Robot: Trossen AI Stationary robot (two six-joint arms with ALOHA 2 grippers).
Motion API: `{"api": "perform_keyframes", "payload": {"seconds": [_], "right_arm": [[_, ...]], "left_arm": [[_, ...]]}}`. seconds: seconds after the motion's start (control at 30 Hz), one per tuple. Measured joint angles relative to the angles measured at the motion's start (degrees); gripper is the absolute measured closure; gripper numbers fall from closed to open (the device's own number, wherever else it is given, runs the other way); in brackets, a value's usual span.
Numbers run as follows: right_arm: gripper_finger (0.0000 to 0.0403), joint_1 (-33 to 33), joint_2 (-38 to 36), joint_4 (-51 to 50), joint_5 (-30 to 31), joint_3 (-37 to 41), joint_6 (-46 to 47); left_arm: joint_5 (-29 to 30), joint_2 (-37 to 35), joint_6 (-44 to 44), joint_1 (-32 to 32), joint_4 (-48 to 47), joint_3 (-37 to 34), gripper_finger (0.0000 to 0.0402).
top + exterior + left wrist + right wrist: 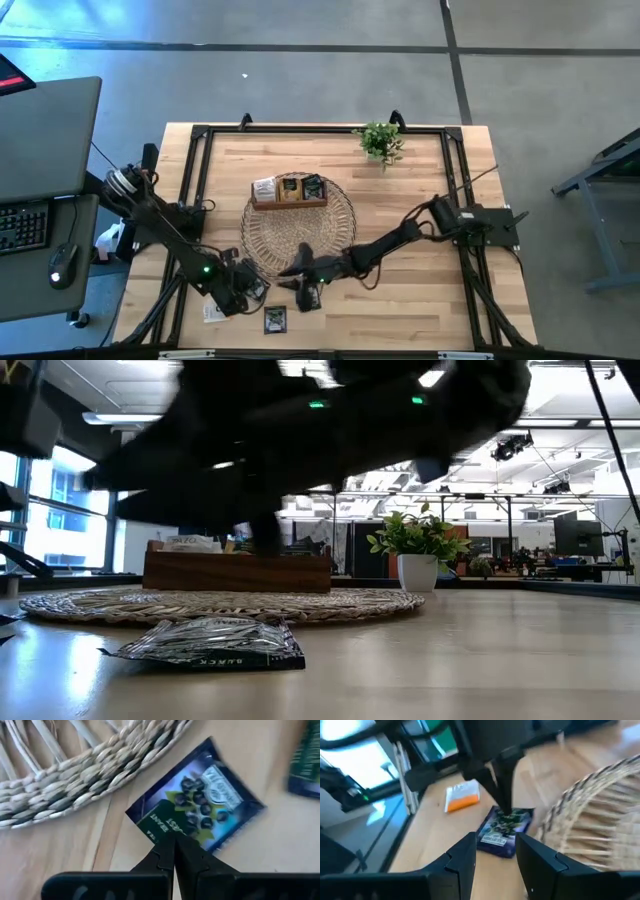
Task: Pick & Place Tea
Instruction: Put the violet tea packet into the right compartment of the wooden organizer
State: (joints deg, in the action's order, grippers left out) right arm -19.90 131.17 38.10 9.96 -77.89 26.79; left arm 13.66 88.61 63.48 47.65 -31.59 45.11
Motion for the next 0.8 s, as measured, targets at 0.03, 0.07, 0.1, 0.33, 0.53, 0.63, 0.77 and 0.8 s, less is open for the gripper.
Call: {"api": "perform_keyframes", "payload": {"seconds": [0.03,0.07,0.1,0.33,0.53,0.63,0.77,0.8], "right_arm": [[0.0269,-0.11,1.38,-2.22,0.11,-2.54,-0.04],[0.0269,-0.21,2.58,-5.69,0.21,-4.98,-0.05],[0.0269,-0.27,3.76,-9.81,0.63,-7.76,-0.03],[0.0269,-0.3,6.84,-37.29,3.07,-22.0,6.46],[0.0269,-0.34,6.86,-38.71,-0.9,-24.08,17.07],[0.0269,-0.24,6.84,-39.54,-2.02,-22.54,23.42],[0.027,-0.05,6.68,-39.02,-2.03,-20.19,27.22],[0.027,-0.02,6.62,-38.83,-1.94,-19.85,27.63]], "left_arm": [[-0.14,0.88,0.15,-0.02,0.61,-0.01,0.0401],[-0.46,1.88,0.46,-0.02,1.8,0.01,0.0401],[-0.54,2.91,0.98,0.0,2.47,0.26,0.0401],[0.95,5.79,1.29,0.03,4.76,0.36,0.0401],[5.66,6.02,1.38,0.03,7.02,0.23,0.0401],[7.04,6.05,1.34,0.03,8.44,0.1,0.0401],[9.31,6.17,1.34,0.0,9.61,0.08,0.0401],[9.59,6.18,1.34,0.0,9.6,0.07,0.0401]]}}
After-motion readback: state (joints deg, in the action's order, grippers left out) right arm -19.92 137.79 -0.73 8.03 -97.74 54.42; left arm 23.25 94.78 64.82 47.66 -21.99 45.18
